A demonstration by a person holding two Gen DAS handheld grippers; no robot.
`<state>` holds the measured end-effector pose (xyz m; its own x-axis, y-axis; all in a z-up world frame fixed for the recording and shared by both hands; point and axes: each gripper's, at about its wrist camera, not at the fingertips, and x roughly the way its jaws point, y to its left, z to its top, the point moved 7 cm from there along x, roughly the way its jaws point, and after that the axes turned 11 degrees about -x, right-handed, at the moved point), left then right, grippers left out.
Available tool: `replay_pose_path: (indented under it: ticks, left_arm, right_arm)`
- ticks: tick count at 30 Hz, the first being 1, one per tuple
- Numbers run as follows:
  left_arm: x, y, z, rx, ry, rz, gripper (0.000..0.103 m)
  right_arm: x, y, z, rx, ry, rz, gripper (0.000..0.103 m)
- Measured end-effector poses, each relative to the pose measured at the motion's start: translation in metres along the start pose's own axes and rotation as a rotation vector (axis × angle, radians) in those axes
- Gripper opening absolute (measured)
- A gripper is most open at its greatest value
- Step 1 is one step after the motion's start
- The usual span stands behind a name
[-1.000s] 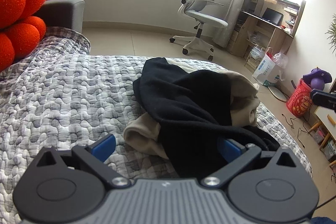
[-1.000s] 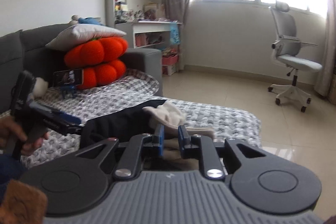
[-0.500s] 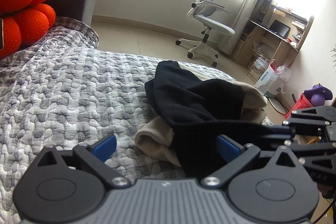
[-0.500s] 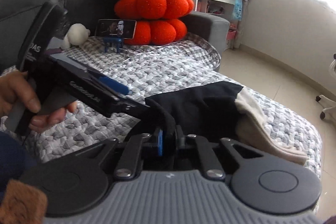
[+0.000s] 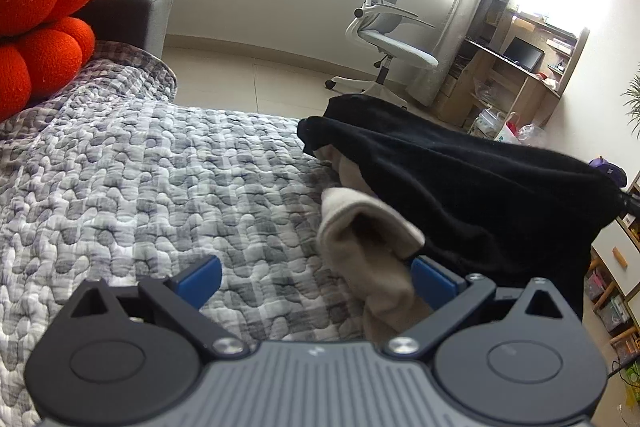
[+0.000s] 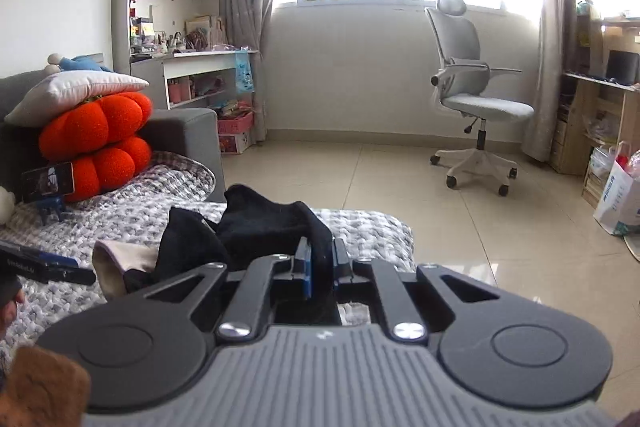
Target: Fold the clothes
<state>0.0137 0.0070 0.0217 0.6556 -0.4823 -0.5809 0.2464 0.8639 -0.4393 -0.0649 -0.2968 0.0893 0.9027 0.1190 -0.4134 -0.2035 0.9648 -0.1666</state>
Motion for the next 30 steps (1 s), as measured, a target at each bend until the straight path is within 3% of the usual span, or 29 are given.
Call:
replay_pose_path:
  ticks: [6, 9, 14, 19, 21, 22, 23, 26, 30]
  left_arm:
    - [0.014, -0.021, 0.007, 0.013, 0.024, -0.030, 0.102]
    - [0.027, -0.033, 0.014, 0.017, 0.042, -0.047, 0.102]
    - [0.058, -0.063, 0.032, -0.042, 0.073, -0.123, 0.102]
    - [0.107, -0.076, 0.034, -0.074, 0.135, -0.044, 0.102]
    - [0.116, -0.073, 0.032, -0.084, 0.142, -0.023, 0.086]
    - [0.117, -0.070, 0.031, -0.084, 0.149, -0.023, 0.045]
    - [0.116, -0.067, 0.030, -0.091, 0.150, -0.028, 0.016]
    - [0.097, -0.054, 0.034, -0.120, 0.102, -0.057, 0.009]
    - [0.047, -0.044, 0.044, -0.066, -0.004, -0.040, 0.009]
  right_arm:
    - [0.001, -0.011, -0.030, 0.058, 0.048, -0.024, 0.010]
    - [-0.002, -0.009, -0.034, 0.079, 0.047, 0.006, 0.010]
    - [-0.010, 0.007, -0.041, 0.017, 0.066, 0.034, 0.010]
    - [-0.023, 0.026, -0.042, -0.028, 0.046, 0.087, 0.010]
    - [-0.026, 0.032, -0.040, -0.067, 0.039, 0.089, 0.010]
    - [-0.026, 0.030, -0.039, -0.069, 0.036, 0.085, 0.010]
    - [-0.026, 0.027, -0.039, -0.067, 0.034, 0.078, 0.010]
    - [-0.026, 0.021, -0.037, -0.060, 0.023, 0.062, 0.010]
    - [-0.027, 0.015, -0.031, -0.052, 0.004, 0.043, 0.010]
